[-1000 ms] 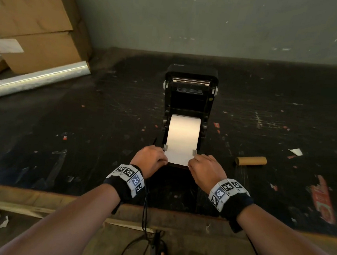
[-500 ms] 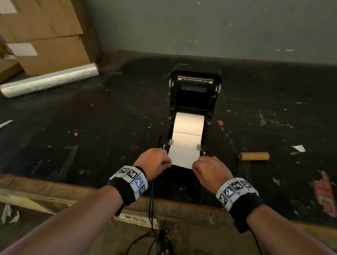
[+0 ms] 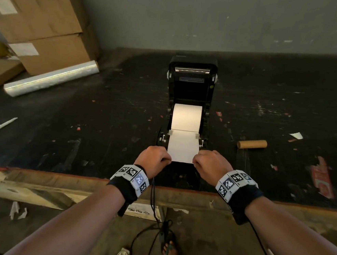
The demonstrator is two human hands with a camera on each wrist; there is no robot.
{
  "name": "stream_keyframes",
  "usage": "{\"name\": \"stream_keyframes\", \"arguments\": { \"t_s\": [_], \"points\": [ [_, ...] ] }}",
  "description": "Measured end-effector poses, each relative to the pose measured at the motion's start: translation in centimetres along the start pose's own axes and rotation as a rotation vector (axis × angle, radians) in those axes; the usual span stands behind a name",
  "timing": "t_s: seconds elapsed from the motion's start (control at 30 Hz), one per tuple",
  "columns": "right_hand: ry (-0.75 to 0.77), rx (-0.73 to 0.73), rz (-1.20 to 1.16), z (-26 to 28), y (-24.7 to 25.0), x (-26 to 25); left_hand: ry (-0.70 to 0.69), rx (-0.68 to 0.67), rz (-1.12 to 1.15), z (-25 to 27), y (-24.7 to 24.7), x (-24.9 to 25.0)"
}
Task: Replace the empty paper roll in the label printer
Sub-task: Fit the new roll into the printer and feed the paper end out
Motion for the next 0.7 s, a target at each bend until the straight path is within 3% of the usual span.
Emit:
{"name": "stream_keyframes", "arguments": {
  "t_s": [0.27, 0.6, 0.7],
  "points": [
    [0.004, -0.037, -0.004, 0.2, -0.4, -0.2, 0.003, -0.053, -0.023, 0.0, -0.2, 0.2],
    [0.026, -0.128, -0.073, -0.9, -0.7, 0.0, 0.038, -0.26, 0.008, -0.8, -0.2, -0.9],
    [-0.007, -0.111, -0.161, -2.3, 1.4, 2.0, 0.042, -0.172, 0.069, -2.9, 2.9, -1.0]
  ]
}}
Point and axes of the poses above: each hand's wrist, its own z-axis away from the middle knuckle, its own y-axis out of the back of the hand, x = y × z, the point moved 10 cm from there along -z, towards the middle knuckle, and after that the axes turned 4 degrees about -y, right-handed, at the moved point
